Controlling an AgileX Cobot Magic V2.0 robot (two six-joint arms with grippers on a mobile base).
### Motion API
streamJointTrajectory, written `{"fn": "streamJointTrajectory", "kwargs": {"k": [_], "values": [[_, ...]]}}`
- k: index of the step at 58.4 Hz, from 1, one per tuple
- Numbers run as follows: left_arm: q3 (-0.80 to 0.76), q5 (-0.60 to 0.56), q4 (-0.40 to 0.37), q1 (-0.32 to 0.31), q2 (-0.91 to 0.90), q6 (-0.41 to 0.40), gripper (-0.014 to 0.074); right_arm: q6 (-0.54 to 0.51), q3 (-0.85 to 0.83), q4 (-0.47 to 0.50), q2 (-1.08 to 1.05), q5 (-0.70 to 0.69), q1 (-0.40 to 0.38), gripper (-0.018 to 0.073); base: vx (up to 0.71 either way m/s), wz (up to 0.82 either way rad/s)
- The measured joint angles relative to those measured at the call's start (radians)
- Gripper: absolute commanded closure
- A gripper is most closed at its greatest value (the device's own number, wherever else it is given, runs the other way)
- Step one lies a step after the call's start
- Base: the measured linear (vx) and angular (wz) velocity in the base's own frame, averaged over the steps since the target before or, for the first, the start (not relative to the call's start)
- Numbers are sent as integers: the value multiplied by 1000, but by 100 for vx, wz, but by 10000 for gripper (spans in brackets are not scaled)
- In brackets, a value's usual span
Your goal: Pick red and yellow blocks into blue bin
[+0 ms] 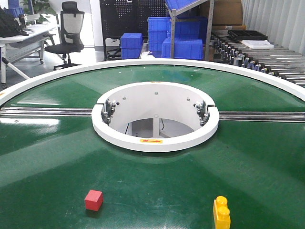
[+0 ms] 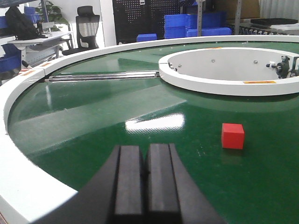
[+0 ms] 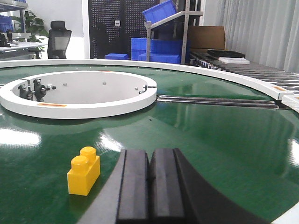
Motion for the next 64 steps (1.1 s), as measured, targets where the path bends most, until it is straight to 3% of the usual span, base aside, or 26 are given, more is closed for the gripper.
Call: {"fn": "streamJointTrajectory", "kwargs": {"k": [35,45,55,64], "values": [[0,-1,0,0,0,0,603,0,0,0,0,-3,0,569,0,0],[-4,-104,-4,0,0,-40,603,-3,-6,-7,0,-114,0,569,0,0],[-138,-166,-5,0,0,-69,603,-15,-197,-13,0,-50,0,569,0,0],[-326,-153,-5,0,0,-72,603,-54,-451,-19,76,134,0,569,0,0]]}}
